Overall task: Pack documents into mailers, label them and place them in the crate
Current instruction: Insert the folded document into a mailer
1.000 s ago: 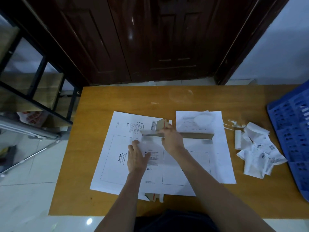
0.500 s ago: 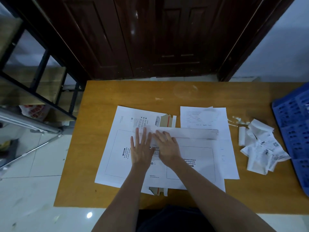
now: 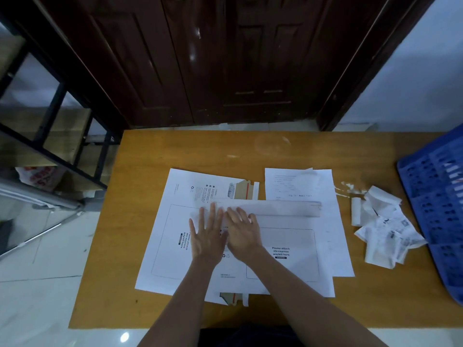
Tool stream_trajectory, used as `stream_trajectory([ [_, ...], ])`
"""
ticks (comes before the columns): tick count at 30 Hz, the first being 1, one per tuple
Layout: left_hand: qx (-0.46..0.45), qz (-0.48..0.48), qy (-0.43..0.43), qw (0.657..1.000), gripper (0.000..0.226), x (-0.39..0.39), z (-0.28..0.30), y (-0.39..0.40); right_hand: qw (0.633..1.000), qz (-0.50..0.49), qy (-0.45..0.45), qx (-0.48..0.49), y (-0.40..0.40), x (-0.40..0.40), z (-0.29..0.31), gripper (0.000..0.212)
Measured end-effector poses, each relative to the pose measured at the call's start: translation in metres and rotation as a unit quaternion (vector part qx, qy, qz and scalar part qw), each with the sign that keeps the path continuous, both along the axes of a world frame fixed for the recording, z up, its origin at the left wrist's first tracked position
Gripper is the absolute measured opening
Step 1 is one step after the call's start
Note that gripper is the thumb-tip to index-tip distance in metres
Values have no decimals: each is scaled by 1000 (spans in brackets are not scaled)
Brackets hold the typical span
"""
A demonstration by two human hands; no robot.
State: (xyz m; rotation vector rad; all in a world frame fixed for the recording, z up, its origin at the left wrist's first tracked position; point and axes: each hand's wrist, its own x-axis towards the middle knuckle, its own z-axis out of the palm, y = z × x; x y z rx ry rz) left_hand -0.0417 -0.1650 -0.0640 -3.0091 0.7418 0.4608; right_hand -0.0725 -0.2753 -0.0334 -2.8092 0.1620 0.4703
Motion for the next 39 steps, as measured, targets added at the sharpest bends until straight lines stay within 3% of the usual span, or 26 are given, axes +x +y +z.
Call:
stream_trajectory([
  [4, 41, 3, -7, 999, 80, -3, 4, -5, 999, 2, 30, -17, -7, 17, 6, 55],
  [6, -20, 21, -19, 999, 83, -7, 13, -10, 999, 3, 43, -18, -7, 20, 6, 55],
  [9, -97, 5, -42, 994, 66, -5, 11, -15, 1000, 1, 29, -11, -9, 18, 5, 52],
  [15, -98, 42, -1, 994, 59, -3, 11, -17, 1000, -7, 4, 13, -9, 6, 3, 52],
  [19, -68, 39, 1, 997, 53, 0, 13, -19, 1000, -8, 26, 12, -11, 7, 6, 52],
  [25, -92, 69, 19, 993, 50, 3, 19, -18, 997, -4, 68, -35, -8, 24, 19, 41],
  [30, -14, 24, 32, 999, 78, -8, 17, -13, 997, -8, 69, -36, -3, 14, 10, 54],
  [34, 24, 6, 48, 999, 66, -20, 18, -12, 994, -3, 107, 26, -12, 16, 16, 58],
  [36, -23, 52, 50, 997, 55, -13, 24, -17, 991, -52, 86, 89, -20, 16, 22, 46],
  [39, -101, 93, -27, 990, 39, -3, 37, -34, 986, -121, -14, 115, -34, 11, 30, 43],
])
